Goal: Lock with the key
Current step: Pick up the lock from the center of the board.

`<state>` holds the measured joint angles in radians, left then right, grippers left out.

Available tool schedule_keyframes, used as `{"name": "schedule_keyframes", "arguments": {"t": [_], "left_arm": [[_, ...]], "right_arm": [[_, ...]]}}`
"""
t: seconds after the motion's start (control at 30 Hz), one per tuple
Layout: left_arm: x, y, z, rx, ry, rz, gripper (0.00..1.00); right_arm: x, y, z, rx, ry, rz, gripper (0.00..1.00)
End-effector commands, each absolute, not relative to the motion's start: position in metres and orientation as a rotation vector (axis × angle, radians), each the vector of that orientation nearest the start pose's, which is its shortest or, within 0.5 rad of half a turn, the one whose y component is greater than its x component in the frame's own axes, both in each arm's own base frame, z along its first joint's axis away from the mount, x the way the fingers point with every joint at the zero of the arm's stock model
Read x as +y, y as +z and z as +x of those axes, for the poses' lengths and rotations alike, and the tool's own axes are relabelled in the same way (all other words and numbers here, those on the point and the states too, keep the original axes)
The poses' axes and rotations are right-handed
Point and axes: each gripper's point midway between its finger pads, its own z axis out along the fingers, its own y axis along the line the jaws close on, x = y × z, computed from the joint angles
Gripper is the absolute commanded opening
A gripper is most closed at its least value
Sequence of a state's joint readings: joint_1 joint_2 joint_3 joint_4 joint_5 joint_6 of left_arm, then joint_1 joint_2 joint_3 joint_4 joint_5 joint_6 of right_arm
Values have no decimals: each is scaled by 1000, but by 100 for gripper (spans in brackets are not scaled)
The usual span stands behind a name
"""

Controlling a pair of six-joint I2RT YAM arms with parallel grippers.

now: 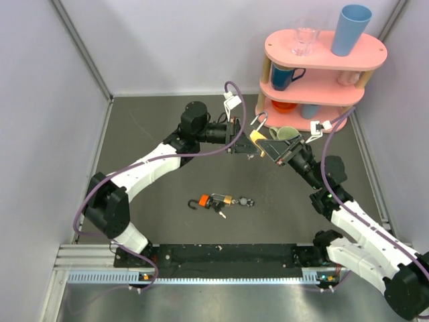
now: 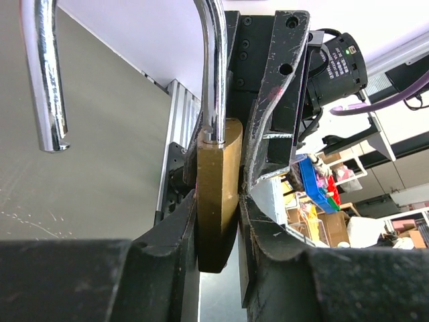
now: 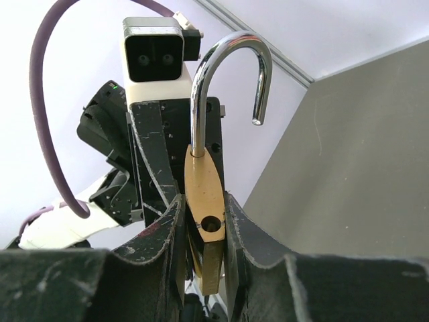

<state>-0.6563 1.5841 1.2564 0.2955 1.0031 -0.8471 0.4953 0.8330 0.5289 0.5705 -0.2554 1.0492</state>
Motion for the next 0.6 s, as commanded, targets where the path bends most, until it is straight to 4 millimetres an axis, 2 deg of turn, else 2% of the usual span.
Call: {"name": "schedule_keyframes", "arguments": {"t": [0.0, 0.03, 0.27, 0.3, 0.33, 0.47, 0.53, 0.57], "left_arm": [[-390, 344, 235, 1696, -1807, 765, 0], [-389, 343, 235, 1693, -1790, 767, 0], [-372, 348, 249, 1692, -1693, 693, 0], [-365, 348, 253, 1690, -1681, 676, 0], [-361, 348, 255, 1694, -1668, 665, 0], [-339, 345, 264, 1725, -1596, 633, 0], [-327, 338, 271, 1767, -1543, 613, 0], [-321, 341, 271, 1766, -1525, 611, 0]], "right_arm": [[223, 358, 242, 1368, 1470, 120, 0], [223, 354, 244, 1385, 1464, 126, 4], [225, 336, 252, 1455, 1397, 119, 46], [225, 335, 252, 1462, 1387, 116, 49], [224, 337, 253, 1461, 1368, 100, 57], [222, 326, 257, 1523, 1290, 83, 73], [221, 328, 258, 1526, 1251, 53, 84], [220, 327, 259, 1534, 1231, 48, 86]]}}
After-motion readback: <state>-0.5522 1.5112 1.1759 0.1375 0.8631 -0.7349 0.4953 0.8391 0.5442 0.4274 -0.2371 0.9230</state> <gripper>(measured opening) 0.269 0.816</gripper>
